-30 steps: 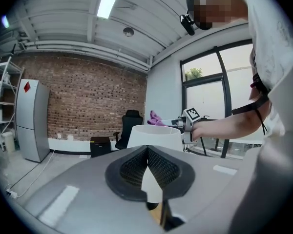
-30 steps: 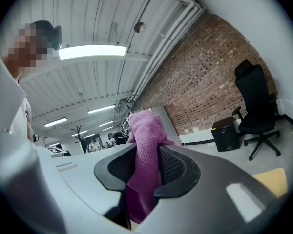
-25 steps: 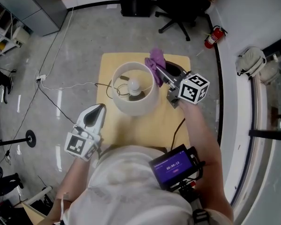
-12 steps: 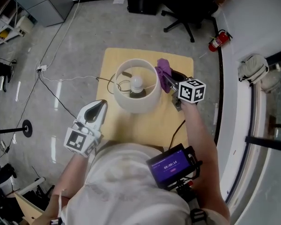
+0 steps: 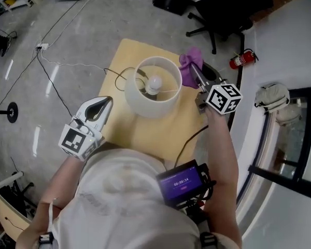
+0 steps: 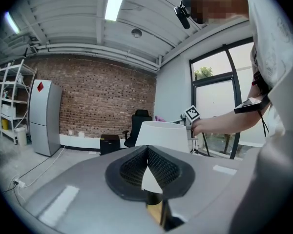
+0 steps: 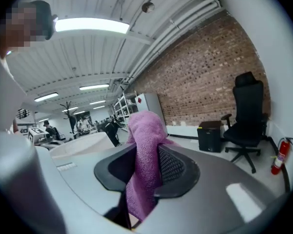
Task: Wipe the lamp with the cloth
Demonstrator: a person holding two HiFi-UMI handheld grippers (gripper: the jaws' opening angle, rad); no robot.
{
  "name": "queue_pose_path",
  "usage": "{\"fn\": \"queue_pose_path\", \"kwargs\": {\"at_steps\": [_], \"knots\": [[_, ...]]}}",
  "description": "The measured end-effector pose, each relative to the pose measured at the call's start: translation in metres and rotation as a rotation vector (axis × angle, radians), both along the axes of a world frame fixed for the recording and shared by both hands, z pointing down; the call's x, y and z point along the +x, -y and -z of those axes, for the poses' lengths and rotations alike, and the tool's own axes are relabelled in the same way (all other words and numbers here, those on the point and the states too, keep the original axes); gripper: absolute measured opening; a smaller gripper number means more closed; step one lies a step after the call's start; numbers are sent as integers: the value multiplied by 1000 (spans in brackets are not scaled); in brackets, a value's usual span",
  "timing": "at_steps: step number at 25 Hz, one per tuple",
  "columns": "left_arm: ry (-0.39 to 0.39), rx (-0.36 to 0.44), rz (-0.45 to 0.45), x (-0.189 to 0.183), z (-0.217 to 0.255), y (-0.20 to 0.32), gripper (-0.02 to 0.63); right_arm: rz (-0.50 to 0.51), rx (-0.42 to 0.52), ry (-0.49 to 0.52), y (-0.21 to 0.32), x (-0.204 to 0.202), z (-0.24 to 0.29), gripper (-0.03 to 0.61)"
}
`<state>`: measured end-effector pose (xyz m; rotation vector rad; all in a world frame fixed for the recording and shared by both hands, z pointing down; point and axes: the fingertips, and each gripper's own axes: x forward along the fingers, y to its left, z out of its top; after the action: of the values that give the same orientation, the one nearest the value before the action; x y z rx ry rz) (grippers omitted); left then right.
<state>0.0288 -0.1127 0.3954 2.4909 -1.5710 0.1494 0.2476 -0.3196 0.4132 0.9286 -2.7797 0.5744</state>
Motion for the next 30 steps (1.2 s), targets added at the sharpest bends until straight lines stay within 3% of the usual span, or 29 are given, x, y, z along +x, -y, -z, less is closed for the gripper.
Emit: {"fn": "queue_pose_path", "kwargs": {"at_steps": [3, 7, 10, 13, 19, 30], "knots": [[-14, -6, 10, 0, -5, -4, 2, 67, 67, 54, 3, -15, 48, 126], [-9, -4, 24, -7, -5, -6, 2, 169, 79, 165, 9, -38, 92, 126], [-8, -3, 34, -10, -7, -9, 2, 258, 40, 208, 8, -52, 92, 125], [-2, -10, 51, -15, -8, -11, 2, 305, -63, 225, 9, -57, 68, 124], [-3, -28, 88, -24, -13, -15, 2, 375, -130, 74, 3, -69, 7, 124], [19, -45, 138, -36, -15, -19, 2, 306, -256, -64, 23, -68, -87, 124]]}}
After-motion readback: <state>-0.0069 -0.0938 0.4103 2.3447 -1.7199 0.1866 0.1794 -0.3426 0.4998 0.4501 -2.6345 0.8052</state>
